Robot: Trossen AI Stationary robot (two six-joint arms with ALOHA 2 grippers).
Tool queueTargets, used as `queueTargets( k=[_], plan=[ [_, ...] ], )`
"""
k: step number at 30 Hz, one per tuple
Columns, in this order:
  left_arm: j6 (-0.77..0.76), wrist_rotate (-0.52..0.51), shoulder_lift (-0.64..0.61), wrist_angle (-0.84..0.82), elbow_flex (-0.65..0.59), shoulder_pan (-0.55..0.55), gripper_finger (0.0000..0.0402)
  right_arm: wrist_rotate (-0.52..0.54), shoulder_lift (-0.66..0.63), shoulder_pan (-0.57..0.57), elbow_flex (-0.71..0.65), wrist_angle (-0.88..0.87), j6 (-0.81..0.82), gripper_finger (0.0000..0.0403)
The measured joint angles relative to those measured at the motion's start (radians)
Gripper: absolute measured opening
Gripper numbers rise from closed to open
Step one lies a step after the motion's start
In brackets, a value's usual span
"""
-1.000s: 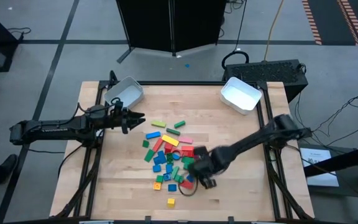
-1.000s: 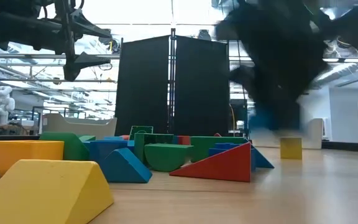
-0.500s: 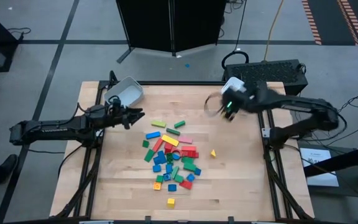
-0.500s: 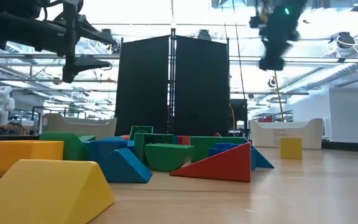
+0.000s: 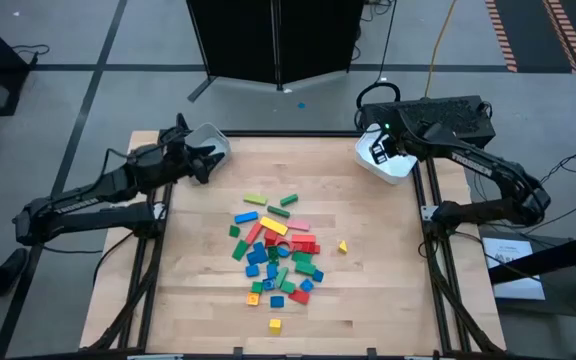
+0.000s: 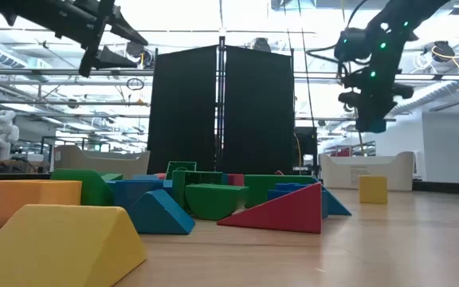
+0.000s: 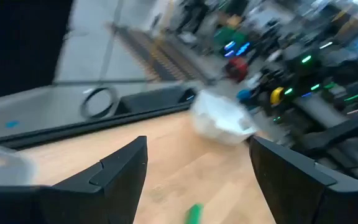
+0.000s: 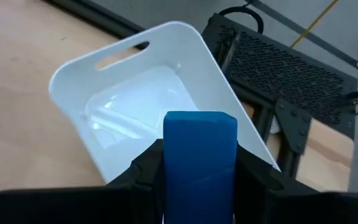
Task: Sort blocks by size
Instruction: Put the rectangular blue block into the white bin
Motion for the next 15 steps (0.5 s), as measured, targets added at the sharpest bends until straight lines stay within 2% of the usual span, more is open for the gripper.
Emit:
queueTargets(
  k=[7,11,15],
  plan=[
    [-0.001,0.001,0.107,-0.377,0.155,0.058,0.0281,-0.036,0.127,-0.026,0.0,0.041,-0.052,0.011],
    [-0.001,0.002,0.153,-0.458,0.169,0.064,0.0281,-0.036,0.154,-0.027,0.0,0.055,-0.077,0.011],
    [-0.001,0.003,0.194,-0.473,0.169,0.07,0.0281,-0.037,0.157,-0.027,0.0,0.073,-0.094,0.011]
  ],
)
